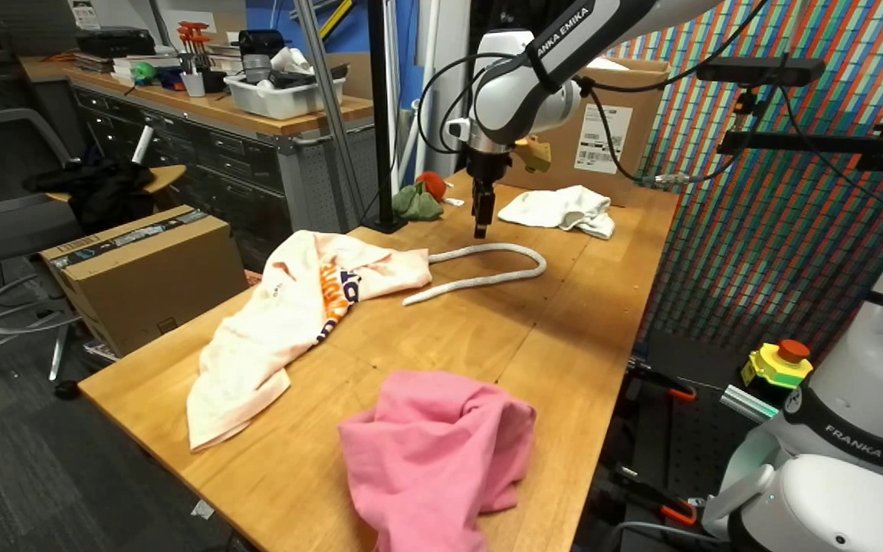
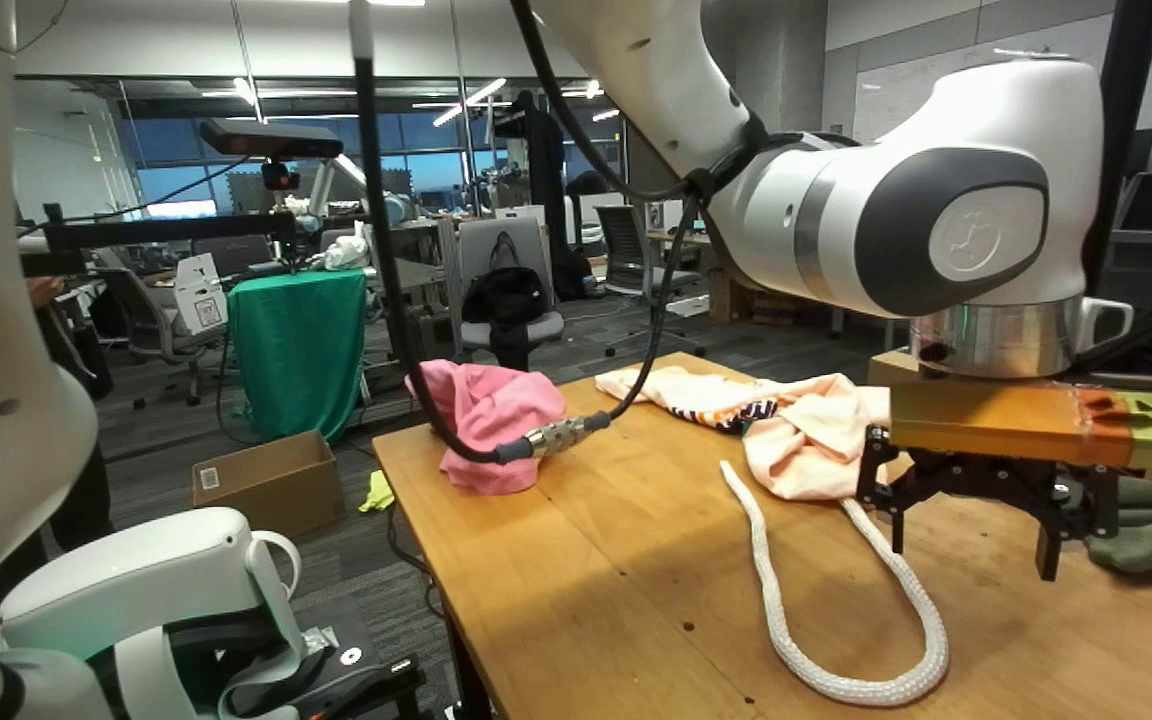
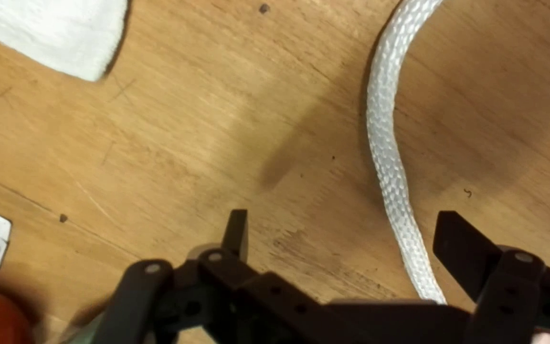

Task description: Separate the clothes, rope and plush toy on the table

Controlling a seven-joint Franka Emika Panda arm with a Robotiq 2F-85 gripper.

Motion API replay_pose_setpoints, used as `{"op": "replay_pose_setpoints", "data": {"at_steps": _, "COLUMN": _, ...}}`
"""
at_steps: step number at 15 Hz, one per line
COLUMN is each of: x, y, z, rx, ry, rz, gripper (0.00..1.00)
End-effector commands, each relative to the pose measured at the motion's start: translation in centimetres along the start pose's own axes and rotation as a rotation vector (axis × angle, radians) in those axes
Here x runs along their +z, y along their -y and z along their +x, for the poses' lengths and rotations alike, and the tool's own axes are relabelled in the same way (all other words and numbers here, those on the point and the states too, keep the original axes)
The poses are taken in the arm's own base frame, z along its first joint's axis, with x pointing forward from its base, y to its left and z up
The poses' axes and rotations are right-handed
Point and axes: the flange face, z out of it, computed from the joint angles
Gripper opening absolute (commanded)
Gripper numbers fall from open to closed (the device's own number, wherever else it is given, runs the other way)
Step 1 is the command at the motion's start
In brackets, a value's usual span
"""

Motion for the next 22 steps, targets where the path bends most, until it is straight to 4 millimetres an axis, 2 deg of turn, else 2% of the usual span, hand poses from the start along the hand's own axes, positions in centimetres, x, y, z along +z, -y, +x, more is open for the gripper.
{"op": "replay_pose_setpoints", "data": {"at_steps": 1, "x": -0.6, "y": 0.5, "z": 0.7, "rx": -0.060, "ry": -0.041, "rz": 0.036, "gripper": 1.00}}
{"op": "replay_pose_setpoints", "data": {"at_steps": 15, "x": 2.7, "y": 2.5, "z": 3.9, "rx": -0.189, "ry": -0.028, "rz": 0.098, "gripper": 1.00}}
{"op": "replay_pose_setpoints", "data": {"at_steps": 22, "x": 3.7, "y": 2.5, "z": 4.3, "rx": -0.193, "ry": -0.008, "rz": 0.117, "gripper": 1.00}}
